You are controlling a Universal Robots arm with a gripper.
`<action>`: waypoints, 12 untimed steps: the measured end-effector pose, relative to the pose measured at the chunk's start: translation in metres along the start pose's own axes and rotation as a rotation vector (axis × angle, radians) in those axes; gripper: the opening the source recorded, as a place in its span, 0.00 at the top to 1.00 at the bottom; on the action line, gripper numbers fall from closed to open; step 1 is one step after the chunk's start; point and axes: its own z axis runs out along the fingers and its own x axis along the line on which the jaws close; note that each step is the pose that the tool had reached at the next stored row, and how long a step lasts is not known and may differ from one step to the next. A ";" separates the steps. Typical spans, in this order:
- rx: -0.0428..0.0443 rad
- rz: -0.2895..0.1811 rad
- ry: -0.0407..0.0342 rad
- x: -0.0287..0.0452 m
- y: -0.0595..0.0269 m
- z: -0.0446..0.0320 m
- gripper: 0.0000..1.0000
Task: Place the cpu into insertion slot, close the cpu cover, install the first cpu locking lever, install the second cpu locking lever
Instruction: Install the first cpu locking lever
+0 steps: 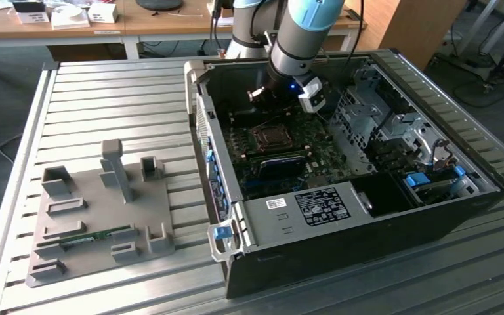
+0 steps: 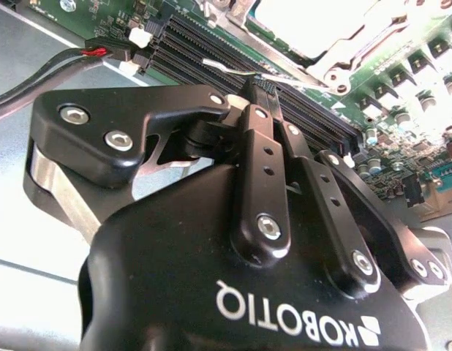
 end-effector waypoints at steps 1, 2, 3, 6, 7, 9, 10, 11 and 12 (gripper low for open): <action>-0.0001 0.000 -0.0001 0.0000 0.0000 0.0001 0.89; -0.0002 0.000 -0.0001 0.0000 -0.0001 0.0002 0.89; -0.0001 0.000 0.0000 0.0000 -0.0001 0.0004 0.89; 0.0000 0.000 0.0000 0.0000 -0.0003 0.0009 0.89; -0.0001 0.000 -0.0001 0.0000 -0.0003 0.0010 0.89; -0.0002 0.000 -0.0001 0.0000 -0.0004 0.0016 0.89; 0.0000 0.000 0.0000 0.0000 -0.0005 0.0017 0.89; 0.0001 0.000 0.0000 0.0000 -0.0008 0.0027 0.89; 0.0001 0.000 0.0000 -0.0004 -0.0010 0.0032 0.89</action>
